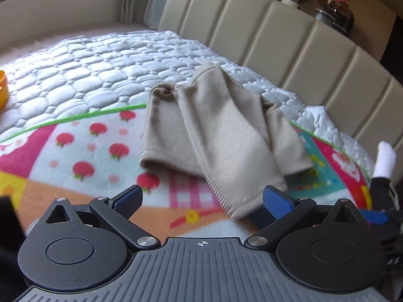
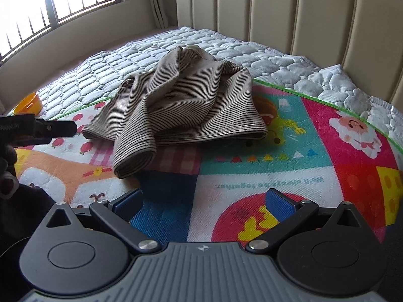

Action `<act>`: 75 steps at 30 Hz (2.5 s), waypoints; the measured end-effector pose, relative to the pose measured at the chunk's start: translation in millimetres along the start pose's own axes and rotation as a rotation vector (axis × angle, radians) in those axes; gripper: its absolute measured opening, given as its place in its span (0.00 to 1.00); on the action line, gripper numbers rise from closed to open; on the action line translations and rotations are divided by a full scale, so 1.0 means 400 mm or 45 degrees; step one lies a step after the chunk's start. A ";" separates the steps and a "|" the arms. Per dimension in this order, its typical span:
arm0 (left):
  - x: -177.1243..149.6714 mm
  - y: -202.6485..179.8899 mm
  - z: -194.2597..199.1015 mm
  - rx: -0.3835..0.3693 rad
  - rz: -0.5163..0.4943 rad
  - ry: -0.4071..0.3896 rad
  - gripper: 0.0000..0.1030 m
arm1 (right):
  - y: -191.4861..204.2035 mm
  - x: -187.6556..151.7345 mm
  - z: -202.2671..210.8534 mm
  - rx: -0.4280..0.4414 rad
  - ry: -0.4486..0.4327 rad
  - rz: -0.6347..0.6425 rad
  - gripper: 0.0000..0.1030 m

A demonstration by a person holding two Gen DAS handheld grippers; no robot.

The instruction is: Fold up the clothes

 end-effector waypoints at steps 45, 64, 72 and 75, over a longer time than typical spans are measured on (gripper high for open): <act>0.061 0.014 -0.255 0.051 0.073 0.527 0.31 | -0.045 0.133 -0.311 0.093 0.162 -0.018 0.21; 0.108 0.007 -0.025 -0.263 0.257 0.221 0.87 | -0.024 -0.006 -0.193 -0.014 0.055 0.123 0.32; 0.038 0.020 -0.225 -0.116 0.346 0.346 0.86 | -0.020 0.018 -0.250 0.008 0.016 0.172 0.33; 0.037 0.001 -0.231 -0.331 0.386 0.358 0.86 | -0.032 0.008 -0.250 0.036 -0.017 0.161 0.34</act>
Point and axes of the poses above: each gripper's, at about its wrist camera, not at the fingertips, and z roughly against the way its jaws point, y to its left, x to its top, the point moved 3 cm from there along -z, roughly the way its jaws point
